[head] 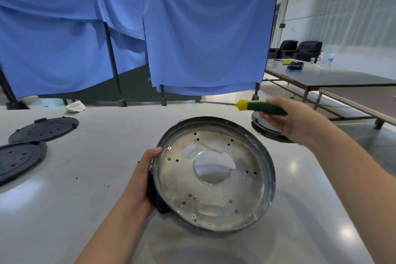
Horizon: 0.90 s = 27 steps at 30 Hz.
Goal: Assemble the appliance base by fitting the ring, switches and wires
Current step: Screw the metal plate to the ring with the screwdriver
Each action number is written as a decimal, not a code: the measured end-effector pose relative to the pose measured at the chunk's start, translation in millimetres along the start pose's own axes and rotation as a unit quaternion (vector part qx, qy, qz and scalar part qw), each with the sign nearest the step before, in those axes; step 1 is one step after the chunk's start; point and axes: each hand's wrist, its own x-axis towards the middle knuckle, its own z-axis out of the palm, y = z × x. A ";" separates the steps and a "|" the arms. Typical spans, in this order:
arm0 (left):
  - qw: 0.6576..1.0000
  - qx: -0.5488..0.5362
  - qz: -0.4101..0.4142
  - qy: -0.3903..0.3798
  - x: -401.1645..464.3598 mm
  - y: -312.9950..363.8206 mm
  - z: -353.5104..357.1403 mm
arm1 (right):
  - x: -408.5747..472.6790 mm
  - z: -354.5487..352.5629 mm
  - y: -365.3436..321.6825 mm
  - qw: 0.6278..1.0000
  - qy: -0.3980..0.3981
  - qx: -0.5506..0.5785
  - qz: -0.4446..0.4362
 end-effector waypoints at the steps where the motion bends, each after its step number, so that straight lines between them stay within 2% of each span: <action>1: 1.000 0.004 0.004 0.003 -0.1 0.3 -1.0 | -1.0 -12.8 9.2 0.999 -0.010 0.029 0.031; 5: 1.000 0.011 0.008 0.016 0.0 1.1 -2.4 | -9.6 -53.9 47.9 0.985 -0.014 0.125 0.121; 8: 1.000 0.009 0.003 0.019 -0.5 1.2 -2.1 | -12.7 -70.9 69.9 0.979 0.008 0.155 0.134; 10: 1.000 0.005 -0.001 0.020 -0.7 0.6 -2.0 | -11.1 -78.4 81.6 0.990 0.051 0.094 0.089; 12: 1.000 0.004 -0.001 0.018 -1.2 0.1 -1.0 | -8.2 -86.7 91.1 0.993 0.115 -0.015 0.012; 15: 1.000 0.010 -0.001 0.021 -0.5 -0.9 -0.5 | -8.2 -96.7 100.7 0.955 0.217 -0.184 -0.083; 17: 1.000 0.016 0.001 0.024 0.0 -1.2 -1.2 | -7.4 -101.9 107.9 0.927 0.260 -0.247 -0.110; 22: 0.999 0.019 0.007 0.033 0.5 -1.2 -2.6 | -2.9 -108.6 123.3 0.865 0.285 -0.405 -0.079; 27: 0.999 0.019 -0.002 0.043 0.3 0.1 -4.2 | -0.8 -104.4 126.9 0.835 0.264 -0.479 -0.059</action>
